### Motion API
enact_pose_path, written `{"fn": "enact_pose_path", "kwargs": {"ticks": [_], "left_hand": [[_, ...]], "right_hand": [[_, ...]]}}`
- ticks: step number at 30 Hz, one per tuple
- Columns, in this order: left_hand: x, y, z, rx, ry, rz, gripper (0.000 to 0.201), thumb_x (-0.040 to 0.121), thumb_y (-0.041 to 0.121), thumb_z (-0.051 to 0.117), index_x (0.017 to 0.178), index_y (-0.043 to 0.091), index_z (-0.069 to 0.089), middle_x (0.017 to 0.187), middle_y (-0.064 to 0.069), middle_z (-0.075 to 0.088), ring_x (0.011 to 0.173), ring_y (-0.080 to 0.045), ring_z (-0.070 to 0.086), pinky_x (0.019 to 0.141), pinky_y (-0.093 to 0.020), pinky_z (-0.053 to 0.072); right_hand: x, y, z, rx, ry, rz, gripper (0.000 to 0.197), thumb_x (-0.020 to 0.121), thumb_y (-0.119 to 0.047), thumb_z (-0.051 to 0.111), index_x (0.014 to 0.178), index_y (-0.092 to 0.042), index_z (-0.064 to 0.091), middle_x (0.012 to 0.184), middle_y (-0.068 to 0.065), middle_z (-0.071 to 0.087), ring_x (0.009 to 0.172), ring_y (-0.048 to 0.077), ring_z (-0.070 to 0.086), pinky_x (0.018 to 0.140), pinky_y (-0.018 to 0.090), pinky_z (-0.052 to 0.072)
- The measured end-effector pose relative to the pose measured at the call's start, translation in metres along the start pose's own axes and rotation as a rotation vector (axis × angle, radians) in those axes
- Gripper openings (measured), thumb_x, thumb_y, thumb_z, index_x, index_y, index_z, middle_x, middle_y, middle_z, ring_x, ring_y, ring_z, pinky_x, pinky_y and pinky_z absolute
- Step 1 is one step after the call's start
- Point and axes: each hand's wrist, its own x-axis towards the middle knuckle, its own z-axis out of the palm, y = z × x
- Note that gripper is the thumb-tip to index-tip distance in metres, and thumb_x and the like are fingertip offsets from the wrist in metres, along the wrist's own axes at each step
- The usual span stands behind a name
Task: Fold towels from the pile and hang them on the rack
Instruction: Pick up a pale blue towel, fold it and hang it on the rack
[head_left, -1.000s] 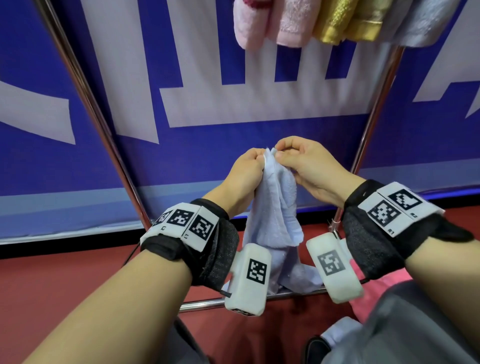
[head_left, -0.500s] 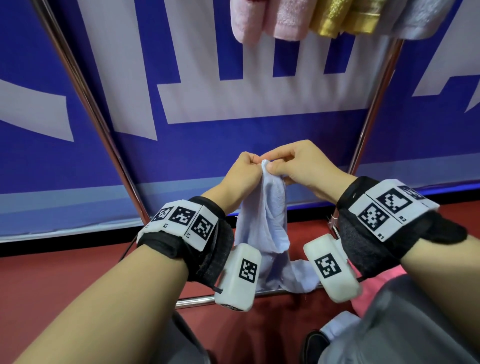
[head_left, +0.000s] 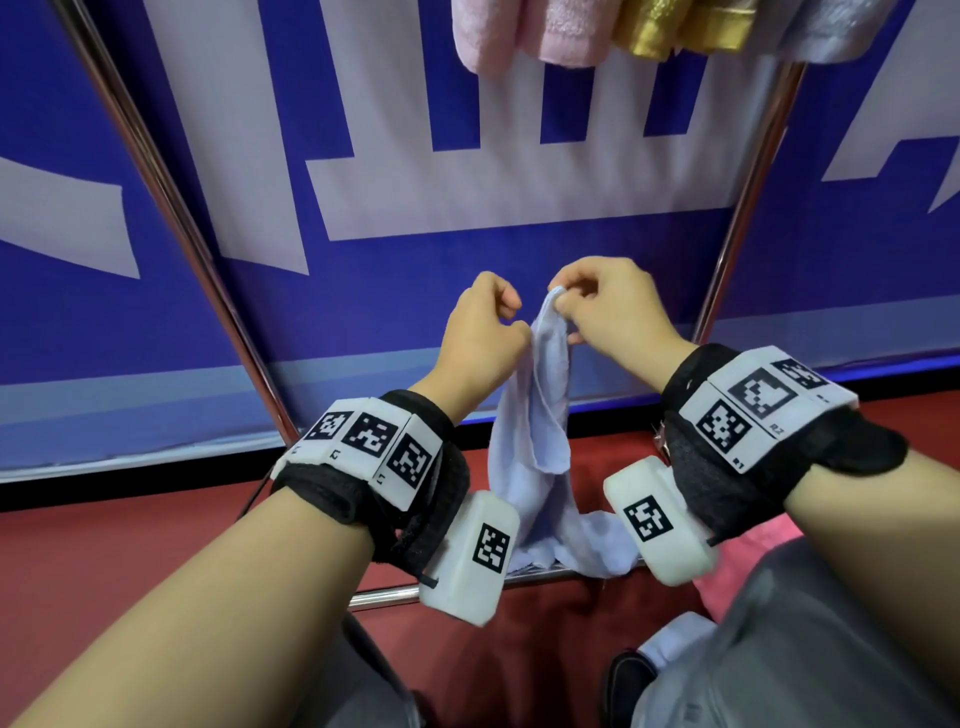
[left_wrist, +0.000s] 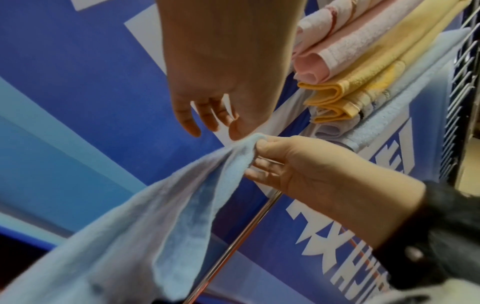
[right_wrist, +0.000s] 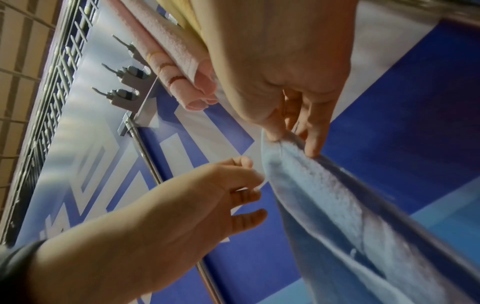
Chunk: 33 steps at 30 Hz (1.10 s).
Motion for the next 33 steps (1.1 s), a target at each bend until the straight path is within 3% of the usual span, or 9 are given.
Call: {"fn": "enact_pose_path", "kwargs": {"ticks": [4, 7, 10, 13, 16, 21, 25, 30, 33], "left_hand": [[-0.005, 0.005, 0.0, 0.21, -0.135, 0.14, 0.023, 0.083, 0.0, 0.048, 0.077, 0.019, 0.061, 0.074, 0.011, 0.043, 0.068, -0.008, 0.044, 0.066, -0.017, 0.041], [-0.007, -0.004, 0.005, 0.36, -0.253, 0.106, 0.028, 0.083, 0.001, 0.047, 0.088, 0.017, 0.069, 0.073, 0.01, 0.041, 0.074, -0.017, 0.048, 0.074, -0.034, 0.045], [-0.007, -0.013, 0.009, 0.464, -0.395, 0.078, 0.029, 0.085, 0.005, 0.048, 0.1, 0.021, 0.067, 0.082, 0.007, 0.04, 0.083, -0.019, 0.05, 0.075, -0.032, 0.044], [-0.009, -0.017, 0.011, 0.575, -0.539, 0.027, 0.032, 0.089, 0.013, 0.049, 0.117, 0.025, 0.06, 0.099, 0.003, 0.039, 0.097, -0.019, 0.05, 0.089, -0.035, 0.044], [-0.011, -0.018, 0.012, 0.666, -0.59, 0.0, 0.027, 0.09, 0.024, 0.05, 0.114, 0.028, 0.059, 0.101, 0.005, 0.039, 0.098, -0.018, 0.049, 0.087, -0.033, 0.041], [-0.001, -0.025, 0.003, 0.737, -0.469, -0.014, 0.016, 0.09, 0.037, 0.052, 0.086, 0.021, 0.052, 0.099, 0.003, 0.05, 0.092, -0.02, 0.05, 0.074, -0.031, 0.036], [0.007, -0.026, -0.012, 0.688, -0.283, -0.036, 0.018, 0.09, 0.032, 0.05, 0.084, 0.015, 0.046, 0.093, -0.001, 0.051, 0.086, -0.024, 0.048, 0.071, -0.032, 0.036], [0.012, -0.018, -0.022, 0.568, -0.062, -0.001, 0.019, 0.093, 0.028, 0.043, 0.09, 0.012, 0.051, 0.095, -0.002, 0.054, 0.084, -0.026, 0.047, 0.07, -0.031, 0.034], [0.013, -0.015, -0.027, 0.524, 0.024, 0.034, 0.018, 0.094, 0.028, 0.043, 0.091, 0.014, 0.054, 0.094, 0.0, 0.057, 0.084, -0.024, 0.049, 0.068, -0.031, 0.034]], "right_hand": [[0.009, 0.006, -0.011, 0.038, 0.13, 0.011, 0.018, 0.08, -0.003, 0.053, 0.083, -0.012, 0.068, 0.082, 0.001, 0.065, 0.091, 0.026, 0.066, 0.084, 0.047, 0.054], [0.014, 0.012, -0.019, 0.109, 0.186, 0.082, 0.024, 0.079, -0.005, 0.053, 0.068, -0.024, 0.063, 0.075, -0.004, 0.064, 0.09, 0.025, 0.066, 0.084, 0.047, 0.055], [0.015, 0.014, -0.024, 0.167, 0.21, 0.145, 0.029, 0.078, -0.004, 0.052, 0.064, -0.028, 0.061, 0.07, -0.006, 0.061, 0.082, 0.022, 0.066, 0.081, 0.047, 0.056], [0.015, 0.015, -0.028, 0.2, 0.226, 0.173, 0.03, 0.08, -0.002, 0.051, 0.065, -0.027, 0.061, 0.069, -0.003, 0.061, 0.072, 0.018, 0.061, 0.073, 0.044, 0.059], [0.016, 0.016, -0.03, 0.2, 0.233, 0.168, 0.03, 0.082, -0.003, 0.052, 0.067, -0.027, 0.061, 0.071, -0.003, 0.061, 0.073, 0.016, 0.06, 0.072, 0.038, 0.057], [0.018, 0.021, -0.037, 0.201, 0.27, 0.187, 0.027, 0.079, -0.005, 0.052, 0.066, -0.026, 0.064, 0.077, -0.001, 0.064, 0.079, 0.015, 0.061, 0.077, 0.037, 0.055], [0.018, 0.03, -0.047, 0.225, 0.285, 0.25, 0.028, 0.079, 0.001, 0.051, 0.066, -0.021, 0.064, 0.076, 0.0, 0.063, 0.076, 0.016, 0.059, 0.068, 0.034, 0.052], [0.02, 0.035, -0.053, 0.256, 0.297, 0.313, 0.024, 0.077, 0.003, 0.051, 0.086, -0.011, 0.069, 0.075, 0.0, 0.062, 0.071, 0.011, 0.057, 0.06, 0.021, 0.047], [0.018, 0.032, -0.053, 0.304, 0.298, 0.313, 0.025, 0.079, 0.004, 0.052, 0.093, -0.007, 0.068, 0.088, 0.006, 0.063, 0.083, 0.016, 0.059, 0.072, 0.028, 0.05]]}}
